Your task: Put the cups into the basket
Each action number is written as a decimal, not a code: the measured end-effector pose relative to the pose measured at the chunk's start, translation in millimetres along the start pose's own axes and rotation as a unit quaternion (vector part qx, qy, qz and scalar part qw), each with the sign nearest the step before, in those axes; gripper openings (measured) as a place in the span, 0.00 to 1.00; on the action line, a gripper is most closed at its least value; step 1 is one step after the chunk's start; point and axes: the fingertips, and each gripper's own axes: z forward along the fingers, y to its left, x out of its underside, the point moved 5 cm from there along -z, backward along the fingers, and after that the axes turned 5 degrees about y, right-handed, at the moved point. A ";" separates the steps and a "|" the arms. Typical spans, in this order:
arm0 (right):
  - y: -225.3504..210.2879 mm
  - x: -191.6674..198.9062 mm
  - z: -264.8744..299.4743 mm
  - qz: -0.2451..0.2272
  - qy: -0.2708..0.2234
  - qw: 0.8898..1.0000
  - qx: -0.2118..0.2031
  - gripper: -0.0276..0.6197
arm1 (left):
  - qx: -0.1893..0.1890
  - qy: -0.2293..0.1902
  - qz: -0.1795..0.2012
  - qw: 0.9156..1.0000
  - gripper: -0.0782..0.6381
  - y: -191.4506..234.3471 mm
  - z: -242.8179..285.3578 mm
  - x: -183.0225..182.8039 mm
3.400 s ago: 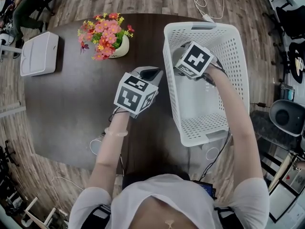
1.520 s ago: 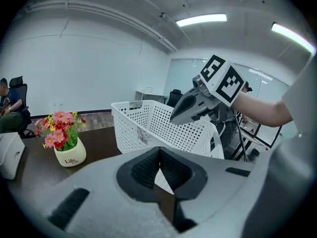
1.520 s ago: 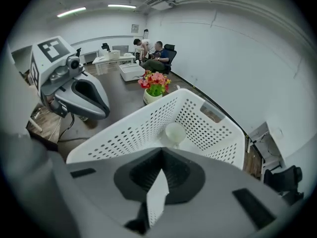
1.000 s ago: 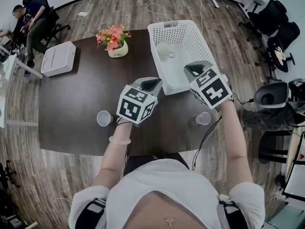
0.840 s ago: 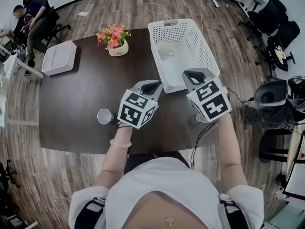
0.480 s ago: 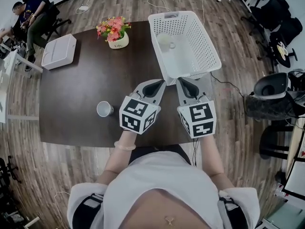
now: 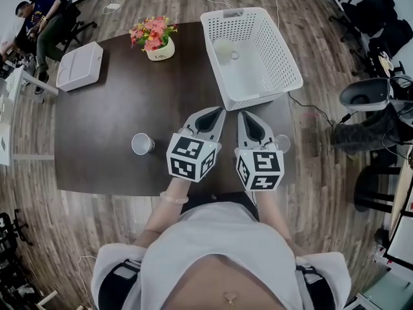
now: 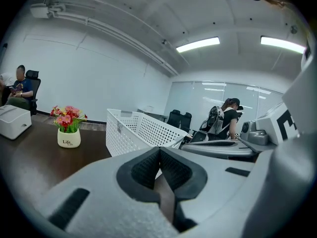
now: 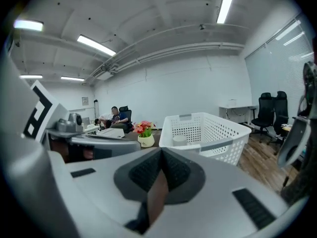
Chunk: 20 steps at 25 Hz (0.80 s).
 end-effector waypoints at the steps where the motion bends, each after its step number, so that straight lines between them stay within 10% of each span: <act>1: 1.7 1.4 1.1 -0.002 0.003 1.000 -0.002 0.06 | 0.000 0.002 0.000 1.000 0.12 -0.2 0.5 0.6; 20: 16.1 1.6 19.0 -0.040 0.043 0.998 -0.031 0.06 | -0.017 0.003 -0.018 1.000 0.12 14.9 -5.2 3.2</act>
